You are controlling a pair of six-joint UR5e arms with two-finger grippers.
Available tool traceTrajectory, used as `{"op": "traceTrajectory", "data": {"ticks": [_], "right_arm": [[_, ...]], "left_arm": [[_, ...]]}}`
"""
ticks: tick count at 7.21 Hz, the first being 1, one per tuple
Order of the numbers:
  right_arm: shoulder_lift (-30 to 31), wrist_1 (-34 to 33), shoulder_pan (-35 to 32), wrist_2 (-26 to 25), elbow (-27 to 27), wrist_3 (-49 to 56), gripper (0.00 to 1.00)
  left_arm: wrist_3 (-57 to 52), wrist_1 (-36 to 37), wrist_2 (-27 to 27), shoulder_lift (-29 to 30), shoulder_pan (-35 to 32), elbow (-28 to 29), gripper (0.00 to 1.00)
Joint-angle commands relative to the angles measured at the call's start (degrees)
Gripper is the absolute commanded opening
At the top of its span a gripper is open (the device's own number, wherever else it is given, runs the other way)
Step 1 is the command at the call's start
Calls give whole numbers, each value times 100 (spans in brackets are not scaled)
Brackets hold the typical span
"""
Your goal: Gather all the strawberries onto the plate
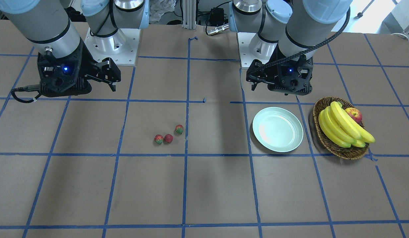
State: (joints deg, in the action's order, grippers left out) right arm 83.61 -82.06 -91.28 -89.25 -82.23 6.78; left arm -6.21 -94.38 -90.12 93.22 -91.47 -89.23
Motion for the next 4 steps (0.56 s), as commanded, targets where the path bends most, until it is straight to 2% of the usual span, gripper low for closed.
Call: {"op": "traceTrajectory", "data": {"ticks": [1, 4], "right_arm": [[-2, 6, -4, 31, -3, -10, 100], [-37, 6, 5, 5, -29, 16, 100]], "left_arm": [[-29, 60, 21, 21, 33, -25, 100], [-29, 78, 3, 47, 33, -42, 100]]}}
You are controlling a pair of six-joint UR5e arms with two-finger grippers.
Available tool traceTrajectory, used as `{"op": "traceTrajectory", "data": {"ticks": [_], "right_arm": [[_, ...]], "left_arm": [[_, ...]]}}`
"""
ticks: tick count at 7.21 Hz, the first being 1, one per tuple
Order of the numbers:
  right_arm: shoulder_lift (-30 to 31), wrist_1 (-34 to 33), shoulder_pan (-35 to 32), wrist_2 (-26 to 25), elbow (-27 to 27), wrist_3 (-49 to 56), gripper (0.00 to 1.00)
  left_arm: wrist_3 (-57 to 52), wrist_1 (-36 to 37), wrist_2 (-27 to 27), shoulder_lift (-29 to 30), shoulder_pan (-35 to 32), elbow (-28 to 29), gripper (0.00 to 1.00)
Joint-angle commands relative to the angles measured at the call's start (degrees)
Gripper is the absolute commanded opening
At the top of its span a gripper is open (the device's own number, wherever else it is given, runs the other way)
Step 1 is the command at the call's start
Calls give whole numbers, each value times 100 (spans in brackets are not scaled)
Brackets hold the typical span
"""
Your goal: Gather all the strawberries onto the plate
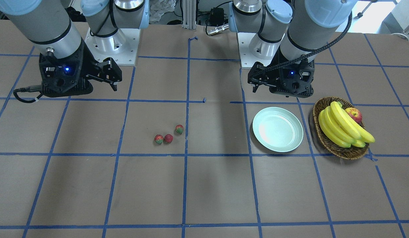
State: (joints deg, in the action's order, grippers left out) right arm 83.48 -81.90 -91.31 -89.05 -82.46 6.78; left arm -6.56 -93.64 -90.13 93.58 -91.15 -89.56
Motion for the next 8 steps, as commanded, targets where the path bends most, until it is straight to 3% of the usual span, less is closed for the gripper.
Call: {"op": "traceTrajectory", "data": {"ticks": [1, 8], "right_arm": [[-16, -19, 8, 19, -7, 8, 100], [-24, -37, -1, 45, -25, -71, 100]], "left_arm": [[14, 4, 5, 11, 1, -9, 100], [111, 13, 40, -7, -8, -35, 100]]}}
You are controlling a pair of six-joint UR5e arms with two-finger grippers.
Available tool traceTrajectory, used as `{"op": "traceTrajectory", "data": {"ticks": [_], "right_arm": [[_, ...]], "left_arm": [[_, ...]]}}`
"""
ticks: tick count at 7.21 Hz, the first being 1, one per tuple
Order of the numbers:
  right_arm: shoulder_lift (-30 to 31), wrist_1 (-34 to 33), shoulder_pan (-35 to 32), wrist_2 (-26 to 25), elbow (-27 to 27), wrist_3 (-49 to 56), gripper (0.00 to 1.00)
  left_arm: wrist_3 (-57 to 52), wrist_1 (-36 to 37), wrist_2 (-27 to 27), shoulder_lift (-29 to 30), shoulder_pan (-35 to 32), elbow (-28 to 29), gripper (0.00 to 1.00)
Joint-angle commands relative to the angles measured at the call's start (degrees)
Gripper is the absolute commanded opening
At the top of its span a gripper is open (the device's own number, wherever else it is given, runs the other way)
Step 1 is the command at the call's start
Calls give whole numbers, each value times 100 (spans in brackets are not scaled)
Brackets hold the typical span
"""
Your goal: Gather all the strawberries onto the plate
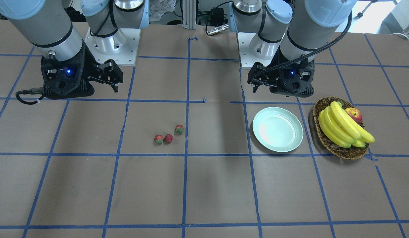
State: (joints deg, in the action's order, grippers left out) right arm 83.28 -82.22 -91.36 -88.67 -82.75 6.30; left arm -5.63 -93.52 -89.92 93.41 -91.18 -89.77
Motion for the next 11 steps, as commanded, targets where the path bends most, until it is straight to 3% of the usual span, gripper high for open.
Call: {"op": "traceTrajectory", "data": {"ticks": [1, 11], "right_arm": [[4, -14, -5, -1, -4, -15, 100], [-399, -172, -163, 51, -92, 3, 100]], "left_arm": [[18, 9, 27, 37, -5, -15, 100], [18, 123, 26, 125, -13, -85, 100]]}}
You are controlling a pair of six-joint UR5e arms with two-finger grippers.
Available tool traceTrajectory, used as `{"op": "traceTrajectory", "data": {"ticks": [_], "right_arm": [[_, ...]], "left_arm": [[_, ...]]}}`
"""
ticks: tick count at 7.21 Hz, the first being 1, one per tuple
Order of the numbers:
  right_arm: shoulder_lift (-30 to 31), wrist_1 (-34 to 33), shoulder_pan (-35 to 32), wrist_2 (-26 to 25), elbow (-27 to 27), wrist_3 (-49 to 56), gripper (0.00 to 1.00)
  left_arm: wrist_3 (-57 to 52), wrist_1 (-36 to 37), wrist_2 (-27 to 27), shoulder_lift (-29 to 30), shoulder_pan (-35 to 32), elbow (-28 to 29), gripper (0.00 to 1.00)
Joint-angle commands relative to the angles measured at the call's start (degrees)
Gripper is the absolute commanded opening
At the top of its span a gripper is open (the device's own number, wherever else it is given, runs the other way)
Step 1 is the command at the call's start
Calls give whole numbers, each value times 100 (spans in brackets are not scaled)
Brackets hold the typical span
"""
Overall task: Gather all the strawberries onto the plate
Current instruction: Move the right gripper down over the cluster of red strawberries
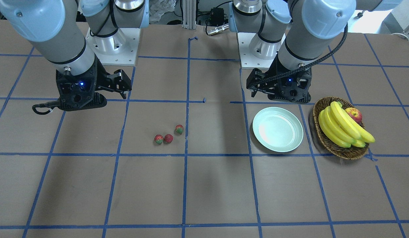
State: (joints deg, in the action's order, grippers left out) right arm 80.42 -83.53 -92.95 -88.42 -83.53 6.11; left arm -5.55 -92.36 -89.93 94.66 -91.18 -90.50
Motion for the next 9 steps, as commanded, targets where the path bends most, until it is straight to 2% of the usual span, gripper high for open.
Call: {"op": "traceTrajectory", "data": {"ticks": [1, 3, 5, 8, 9], "right_arm": [[-210, -337, -56, 78, -180, -13, 100], [-290, -1057, -241, 167, -741, -22, 100], [-684, -1935, -451, 263, -1164, -118, 100], [-1194, -2202, -479, 394, -1254, -294, 100], [-1361, -2238, -479, 509, -1263, -547, 95]], "left_arm": [[11, 7, 37, 9, -31, -29, 100], [11, 7, 46, 18, -58, -46, 100], [-16, 16, 28, 27, -58, -177, 100], [10, 165, 45, 27, -58, -284, 100], [11, 166, 54, 27, -66, -284, 100]]}}
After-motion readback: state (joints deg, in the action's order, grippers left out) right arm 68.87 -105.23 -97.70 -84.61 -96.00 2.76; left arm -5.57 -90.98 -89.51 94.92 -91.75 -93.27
